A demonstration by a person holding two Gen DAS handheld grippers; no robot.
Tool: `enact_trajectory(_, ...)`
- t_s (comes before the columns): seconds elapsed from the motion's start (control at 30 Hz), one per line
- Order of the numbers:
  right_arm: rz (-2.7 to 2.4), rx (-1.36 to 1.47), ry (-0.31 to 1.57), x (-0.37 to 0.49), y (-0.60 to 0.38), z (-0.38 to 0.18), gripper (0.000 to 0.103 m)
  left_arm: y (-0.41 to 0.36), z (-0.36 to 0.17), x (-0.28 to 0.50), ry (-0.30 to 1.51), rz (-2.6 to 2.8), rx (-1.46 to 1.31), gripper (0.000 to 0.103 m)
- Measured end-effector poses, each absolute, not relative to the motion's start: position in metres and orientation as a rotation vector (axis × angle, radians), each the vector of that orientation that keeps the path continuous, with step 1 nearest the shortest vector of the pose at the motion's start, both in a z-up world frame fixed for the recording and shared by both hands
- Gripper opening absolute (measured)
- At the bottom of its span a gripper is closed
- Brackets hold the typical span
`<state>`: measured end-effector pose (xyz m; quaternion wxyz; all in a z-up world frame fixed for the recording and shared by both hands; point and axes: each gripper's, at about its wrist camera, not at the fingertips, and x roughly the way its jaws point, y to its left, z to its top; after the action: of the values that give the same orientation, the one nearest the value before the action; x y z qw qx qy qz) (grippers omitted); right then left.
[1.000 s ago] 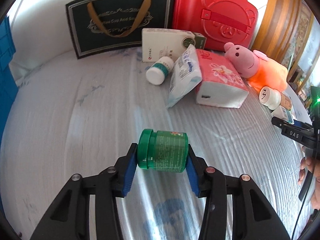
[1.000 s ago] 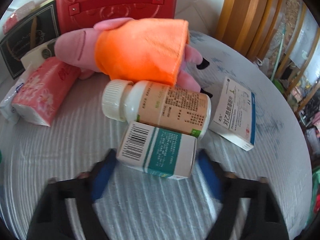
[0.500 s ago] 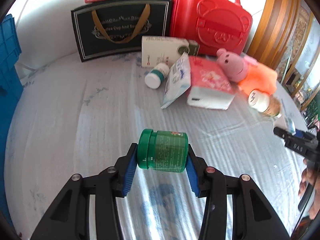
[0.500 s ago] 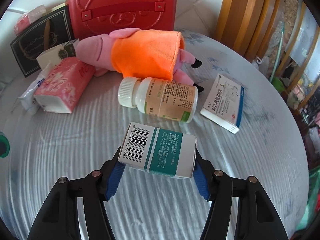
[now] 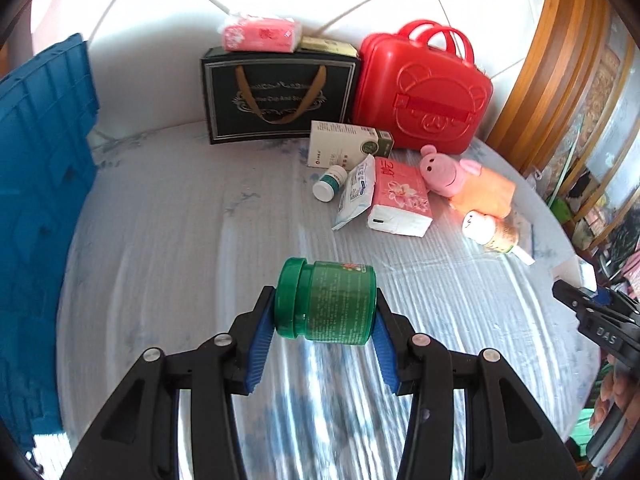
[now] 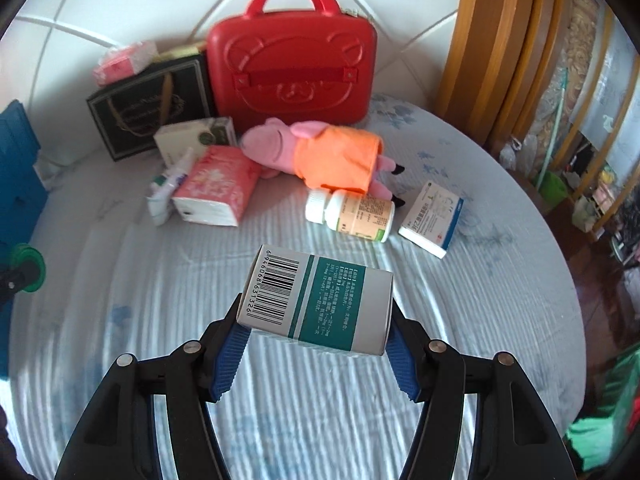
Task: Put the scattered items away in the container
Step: 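Carry the green jar and medicine box with both tools over the blue bin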
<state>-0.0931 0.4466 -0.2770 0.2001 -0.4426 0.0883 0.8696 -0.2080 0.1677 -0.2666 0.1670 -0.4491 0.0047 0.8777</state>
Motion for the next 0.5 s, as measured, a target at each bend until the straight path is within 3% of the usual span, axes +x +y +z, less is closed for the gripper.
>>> enact_trajectory(0.5,2.523,-1.12,0.247,-0.021,0.366,-0.148,0.062,0.122,-0.156,-0.138,0.044,2.532,-1.164,0.045)
